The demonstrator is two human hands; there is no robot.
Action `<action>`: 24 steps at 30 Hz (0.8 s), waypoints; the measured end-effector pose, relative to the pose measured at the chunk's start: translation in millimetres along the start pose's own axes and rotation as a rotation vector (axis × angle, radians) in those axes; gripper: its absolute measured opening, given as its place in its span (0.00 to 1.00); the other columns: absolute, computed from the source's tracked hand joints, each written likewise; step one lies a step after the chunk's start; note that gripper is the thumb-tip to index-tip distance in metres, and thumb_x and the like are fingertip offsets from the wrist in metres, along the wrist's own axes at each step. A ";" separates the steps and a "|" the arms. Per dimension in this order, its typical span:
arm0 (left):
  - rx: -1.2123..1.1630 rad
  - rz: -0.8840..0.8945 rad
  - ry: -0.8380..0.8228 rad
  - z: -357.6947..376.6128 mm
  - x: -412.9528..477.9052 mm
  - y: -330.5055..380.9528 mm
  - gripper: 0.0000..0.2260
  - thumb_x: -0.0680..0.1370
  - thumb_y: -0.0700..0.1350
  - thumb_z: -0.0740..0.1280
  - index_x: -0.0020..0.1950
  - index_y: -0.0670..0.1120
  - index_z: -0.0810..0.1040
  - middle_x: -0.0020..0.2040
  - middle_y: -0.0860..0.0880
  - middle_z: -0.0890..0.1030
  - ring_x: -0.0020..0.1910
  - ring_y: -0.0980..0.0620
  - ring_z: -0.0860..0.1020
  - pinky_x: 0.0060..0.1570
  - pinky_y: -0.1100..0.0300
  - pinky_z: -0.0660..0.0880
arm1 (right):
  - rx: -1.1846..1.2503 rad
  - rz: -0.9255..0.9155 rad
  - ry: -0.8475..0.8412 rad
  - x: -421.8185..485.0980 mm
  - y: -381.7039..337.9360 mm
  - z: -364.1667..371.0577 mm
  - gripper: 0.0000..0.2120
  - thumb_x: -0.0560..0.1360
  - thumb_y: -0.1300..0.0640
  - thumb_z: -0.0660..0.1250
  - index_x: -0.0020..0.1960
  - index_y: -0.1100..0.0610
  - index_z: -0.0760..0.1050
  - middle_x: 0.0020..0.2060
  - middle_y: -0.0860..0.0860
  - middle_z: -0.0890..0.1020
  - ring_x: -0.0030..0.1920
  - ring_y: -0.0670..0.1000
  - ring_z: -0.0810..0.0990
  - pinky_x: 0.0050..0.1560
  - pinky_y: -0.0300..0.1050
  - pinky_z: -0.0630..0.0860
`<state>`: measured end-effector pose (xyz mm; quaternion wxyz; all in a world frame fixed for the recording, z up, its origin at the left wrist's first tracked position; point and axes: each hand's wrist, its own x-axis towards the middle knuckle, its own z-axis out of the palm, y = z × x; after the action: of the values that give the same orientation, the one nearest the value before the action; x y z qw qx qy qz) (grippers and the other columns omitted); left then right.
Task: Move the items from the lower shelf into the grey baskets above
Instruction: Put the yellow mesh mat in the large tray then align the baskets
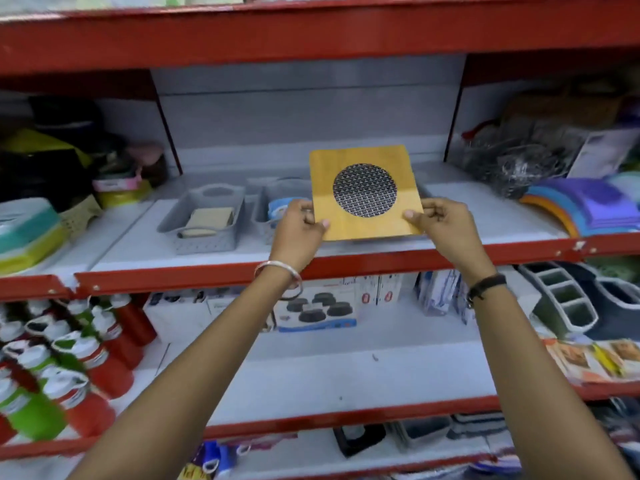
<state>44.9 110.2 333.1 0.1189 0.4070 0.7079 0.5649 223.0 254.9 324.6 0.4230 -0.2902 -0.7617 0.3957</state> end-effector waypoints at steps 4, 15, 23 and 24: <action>0.145 -0.008 -0.033 40.4 57.9 11.7 0.16 0.73 0.36 0.68 0.61 0.37 0.74 0.55 0.39 0.80 0.54 0.42 0.79 0.58 0.50 0.76 | -0.151 0.023 0.095 56.0 22.4 -16.6 0.15 0.75 0.55 0.67 0.39 0.68 0.73 0.32 0.55 0.71 0.37 0.52 0.70 0.37 0.44 0.66; 0.759 0.074 -0.267 81.9 123.1 3.3 0.13 0.76 0.52 0.64 0.51 0.46 0.83 0.57 0.40 0.81 0.58 0.39 0.75 0.59 0.53 0.72 | -0.771 0.054 -0.202 128.1 56.1 -16.5 0.23 0.78 0.44 0.57 0.43 0.62 0.78 0.44 0.63 0.79 0.57 0.62 0.72 0.46 0.48 0.69; 1.109 0.039 -0.643 99.8 132.3 8.3 0.18 0.78 0.49 0.60 0.68 0.52 0.70 0.70 0.47 0.71 0.69 0.42 0.68 0.72 0.49 0.57 | -0.896 -0.087 -0.643 142.6 59.8 0.2 0.23 0.71 0.39 0.66 0.63 0.48 0.75 0.67 0.53 0.70 0.66 0.57 0.68 0.67 0.51 0.67; 1.113 0.063 -0.632 103.1 132.3 7.2 0.19 0.78 0.47 0.60 0.69 0.52 0.68 0.71 0.47 0.70 0.70 0.43 0.66 0.74 0.47 0.51 | -0.875 -0.070 -0.688 144.7 62.9 1.5 0.22 0.72 0.41 0.65 0.64 0.47 0.74 0.66 0.52 0.72 0.65 0.56 0.70 0.66 0.50 0.68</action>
<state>28.1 277.0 343.8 0.0762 0.5753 0.8138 -0.0311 159.9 399.4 330.8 0.0027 -0.2674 -0.9584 0.1001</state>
